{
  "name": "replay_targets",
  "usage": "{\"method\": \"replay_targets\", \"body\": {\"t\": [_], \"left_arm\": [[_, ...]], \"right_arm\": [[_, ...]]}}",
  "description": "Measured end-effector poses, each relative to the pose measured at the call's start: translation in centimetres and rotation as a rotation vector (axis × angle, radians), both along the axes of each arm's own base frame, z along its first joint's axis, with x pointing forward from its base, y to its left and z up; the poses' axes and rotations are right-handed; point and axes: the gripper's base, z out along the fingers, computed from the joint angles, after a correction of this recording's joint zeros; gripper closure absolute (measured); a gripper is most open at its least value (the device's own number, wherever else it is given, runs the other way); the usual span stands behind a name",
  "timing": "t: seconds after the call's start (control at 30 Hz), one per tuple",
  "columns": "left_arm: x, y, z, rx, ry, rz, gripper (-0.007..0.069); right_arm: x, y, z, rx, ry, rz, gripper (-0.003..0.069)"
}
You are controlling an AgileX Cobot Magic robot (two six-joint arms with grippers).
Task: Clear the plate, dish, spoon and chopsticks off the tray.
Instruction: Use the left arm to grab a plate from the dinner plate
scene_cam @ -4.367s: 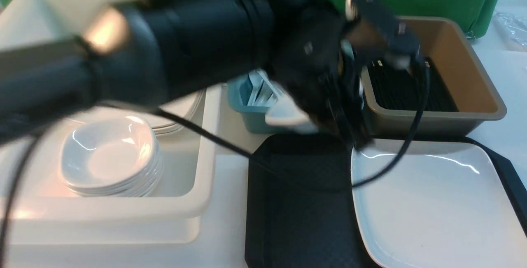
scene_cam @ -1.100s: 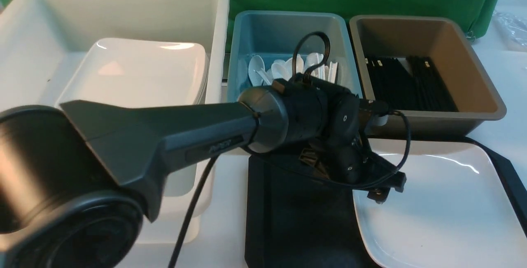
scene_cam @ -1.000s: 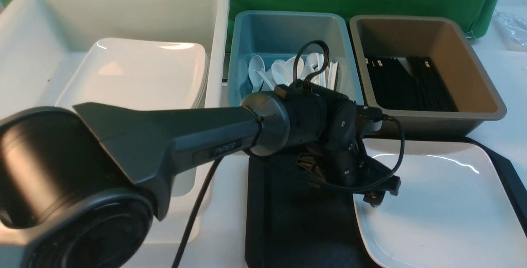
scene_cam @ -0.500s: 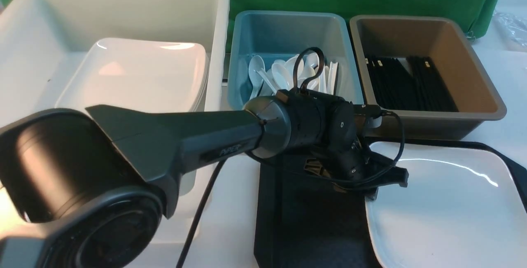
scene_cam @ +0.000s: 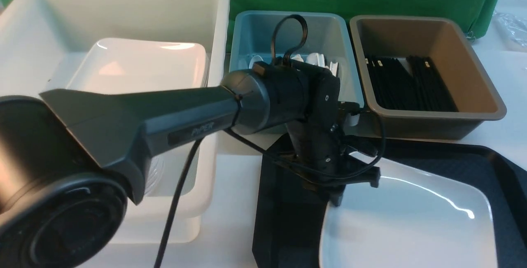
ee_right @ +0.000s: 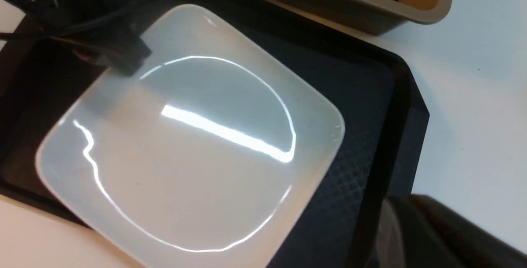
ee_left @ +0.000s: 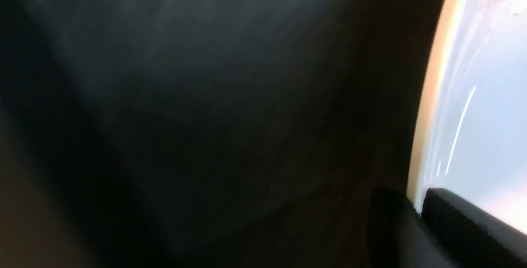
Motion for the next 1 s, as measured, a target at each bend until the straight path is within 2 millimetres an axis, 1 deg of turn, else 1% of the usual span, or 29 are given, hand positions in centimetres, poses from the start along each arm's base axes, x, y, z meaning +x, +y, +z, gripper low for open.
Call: {"method": "replay_targets", "body": {"t": [0.1, 0.27, 0.37, 0.5, 0.57, 0.63, 0.77, 0.83, 0.9, 1.0], "left_arm": [[-0.3, 0.5, -0.1, 0.053, 0.031, 0.011, 0.0578], [-0.5, 0.9, -0.1, 0.068, 0.051, 0.051, 0.0578], [-0.3, 1.3, -0.1, 0.058, 0.073, 0.076, 0.0578], [0.7, 2.7, -0.1, 0.045, 0.111, 0.126, 0.0578], [1.1, 3.3, 0.2, 0.048, 0.105, 0.14, 0.0579], [1.3, 3.8, 0.9, 0.053, 0.079, 0.14, 0.058], [0.8, 4.4, 3.2, 0.029, 0.039, 0.139, 0.0592], [0.3, 4.9, 3.7, 0.023, 0.031, 0.144, 0.0596], [-0.3, 5.5, 3.9, 0.008, 0.027, 0.158, 0.06], [-1.2, 6.1, 3.3, -0.051, 0.035, 0.207, 0.0601]], "right_arm": [[0.0, 0.0, 0.0, 0.0, -0.001, 0.0, 0.0636], [0.0, 0.0, 0.0, 0.0, -0.001, 0.0, 0.0636], [0.0, 0.0, 0.0, 0.0, -0.001, 0.0, 0.0636], [0.0, 0.0, 0.0, -0.004, -0.001, 0.005, 0.0636], [0.0, 0.0, 0.0, -0.009, -0.002, 0.01, 0.0636], [0.0, 0.0, 0.0, -0.01, -0.002, 0.012, 0.0636], [0.0, 0.0, 0.0, -0.011, -0.002, 0.013, 0.0636], [0.0, 0.0, 0.0, -0.011, -0.002, 0.013, 0.0636], [0.0, 0.0, 0.0, -0.011, -0.002, 0.013, 0.0636], [0.0, 0.0, 0.0, -0.011, -0.003, 0.013, 0.0636]]}}
